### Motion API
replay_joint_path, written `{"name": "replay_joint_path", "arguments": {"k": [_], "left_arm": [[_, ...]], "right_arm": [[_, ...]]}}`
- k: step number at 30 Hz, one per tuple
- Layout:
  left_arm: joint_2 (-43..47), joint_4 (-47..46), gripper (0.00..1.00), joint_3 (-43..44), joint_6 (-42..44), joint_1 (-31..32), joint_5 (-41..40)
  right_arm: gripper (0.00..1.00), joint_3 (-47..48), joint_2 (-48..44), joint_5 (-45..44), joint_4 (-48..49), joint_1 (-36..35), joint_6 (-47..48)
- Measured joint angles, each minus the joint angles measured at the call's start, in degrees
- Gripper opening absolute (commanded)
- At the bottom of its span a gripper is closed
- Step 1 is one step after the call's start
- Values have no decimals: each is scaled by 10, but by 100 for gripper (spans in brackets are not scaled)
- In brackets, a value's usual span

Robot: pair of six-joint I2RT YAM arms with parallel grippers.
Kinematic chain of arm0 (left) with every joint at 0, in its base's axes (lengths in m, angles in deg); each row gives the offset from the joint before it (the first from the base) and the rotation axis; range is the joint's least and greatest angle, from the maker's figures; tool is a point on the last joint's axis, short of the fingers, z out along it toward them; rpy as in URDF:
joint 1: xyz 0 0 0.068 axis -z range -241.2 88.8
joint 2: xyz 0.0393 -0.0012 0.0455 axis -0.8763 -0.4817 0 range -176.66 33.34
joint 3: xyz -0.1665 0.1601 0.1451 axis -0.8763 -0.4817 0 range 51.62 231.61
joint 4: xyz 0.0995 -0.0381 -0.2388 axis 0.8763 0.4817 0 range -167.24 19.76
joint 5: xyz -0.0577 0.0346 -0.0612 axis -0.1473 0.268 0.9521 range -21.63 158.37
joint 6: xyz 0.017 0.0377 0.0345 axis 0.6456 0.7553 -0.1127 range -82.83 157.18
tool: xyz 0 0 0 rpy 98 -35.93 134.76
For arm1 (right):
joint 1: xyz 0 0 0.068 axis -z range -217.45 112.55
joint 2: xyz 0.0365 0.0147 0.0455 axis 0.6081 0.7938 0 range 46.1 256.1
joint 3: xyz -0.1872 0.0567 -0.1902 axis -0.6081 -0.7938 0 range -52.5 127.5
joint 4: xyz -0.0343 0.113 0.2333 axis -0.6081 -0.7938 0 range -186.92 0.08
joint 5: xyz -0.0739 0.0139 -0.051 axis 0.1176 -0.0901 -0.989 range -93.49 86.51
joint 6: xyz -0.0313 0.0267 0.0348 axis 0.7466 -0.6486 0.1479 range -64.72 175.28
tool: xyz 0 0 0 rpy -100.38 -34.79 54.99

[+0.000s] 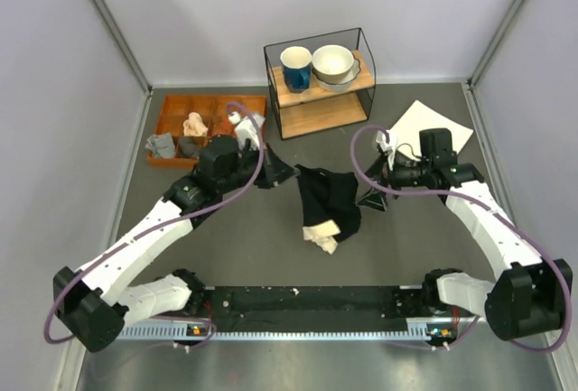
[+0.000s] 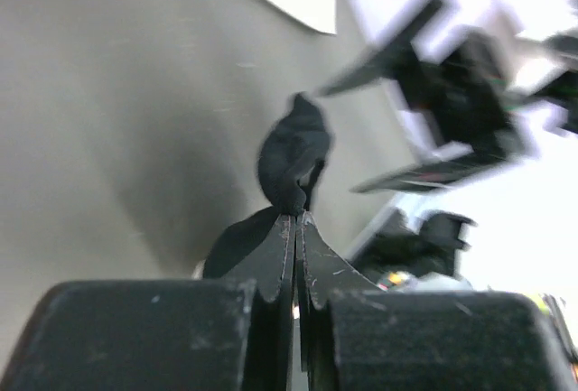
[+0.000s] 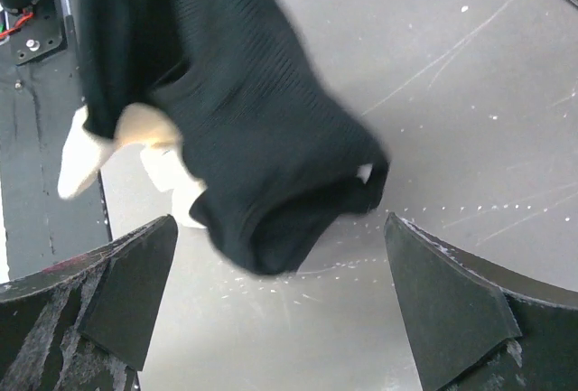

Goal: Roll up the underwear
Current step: Place the underwear at the center of the board, then flatten out the underwear at the center of the board.

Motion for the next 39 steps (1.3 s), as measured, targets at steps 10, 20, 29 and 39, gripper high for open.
{"name": "replay_joint_path", "arguments": {"k": [10,20,29,39], "left_arm": [[-43,65,44,-210,64,-253,-2],[130,132,67,-153,149,-256,-37],[179,77,75,-273,90,-250,107],[100,5,81,-353,-42,-125,97]], "right_arm": [[99,0,68,-54,-8,-40,21],[90,0,145,-171,-22,-237,136],[75,1,241,-329,27,-337,190],[61,0,266,-381,76,-358,190]]}}
